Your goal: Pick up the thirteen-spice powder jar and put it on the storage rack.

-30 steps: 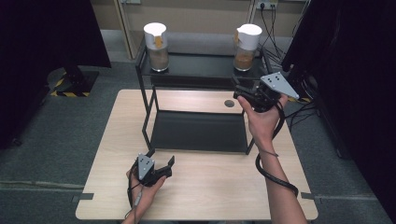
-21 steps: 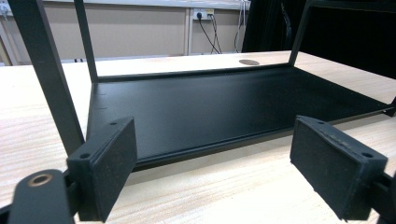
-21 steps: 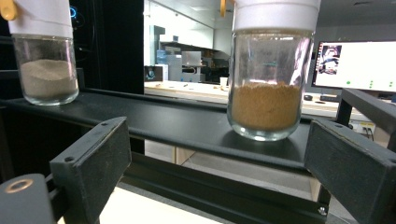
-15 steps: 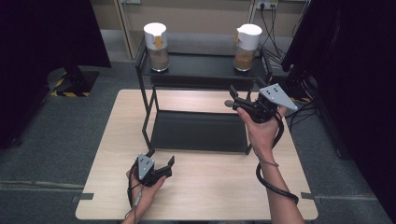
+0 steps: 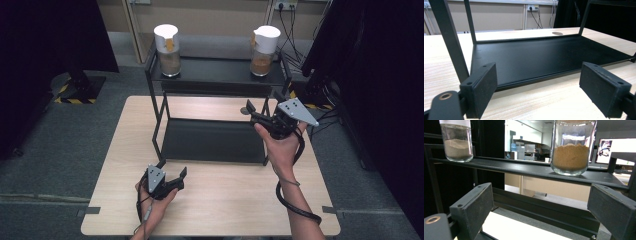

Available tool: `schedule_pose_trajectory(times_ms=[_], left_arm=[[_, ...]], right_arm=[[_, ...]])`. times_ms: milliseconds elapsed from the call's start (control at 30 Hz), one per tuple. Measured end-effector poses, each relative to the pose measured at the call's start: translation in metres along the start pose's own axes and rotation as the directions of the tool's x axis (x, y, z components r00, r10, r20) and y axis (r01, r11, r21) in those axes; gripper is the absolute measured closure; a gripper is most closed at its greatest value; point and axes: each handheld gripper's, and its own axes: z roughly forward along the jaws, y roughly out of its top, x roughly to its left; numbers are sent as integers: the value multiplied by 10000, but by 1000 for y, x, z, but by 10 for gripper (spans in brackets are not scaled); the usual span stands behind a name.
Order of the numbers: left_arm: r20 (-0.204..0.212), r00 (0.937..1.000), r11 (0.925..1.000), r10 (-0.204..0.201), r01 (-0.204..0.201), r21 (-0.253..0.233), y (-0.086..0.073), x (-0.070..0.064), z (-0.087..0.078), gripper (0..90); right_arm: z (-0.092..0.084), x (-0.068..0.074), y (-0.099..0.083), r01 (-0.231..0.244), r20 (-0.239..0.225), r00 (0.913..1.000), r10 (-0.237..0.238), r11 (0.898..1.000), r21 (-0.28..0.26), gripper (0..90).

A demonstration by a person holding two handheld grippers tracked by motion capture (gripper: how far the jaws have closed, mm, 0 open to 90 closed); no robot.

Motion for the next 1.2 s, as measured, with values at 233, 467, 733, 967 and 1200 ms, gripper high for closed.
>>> schedule_pose_trajectory(times_ms=[233,467,733,967,1200], left_arm=[[-9,10000,10000,3,-3,1,0,0,0,144],[-14,10000,10000,11,-11,9,0,0,0,144],[-14,10000,10000,4,-4,-3,0,0,0,144],[-22,10000,10000,1,-1,-12,0,0,0,144],[-35,10000,10000,-9,9,-8,0,0,0,144]], right_arm=[[-3,-1,-9,-22,-118,9999,25,9997,257,66],[-6,-1,-20,-73,-224,9997,84,9989,466,60],[-10,2,-30,-35,-292,9996,53,9981,614,58],[-16,2,-40,-47,-291,9996,70,9971,765,57],[-24,2,-52,-58,-298,9995,90,9947,1025,57]])
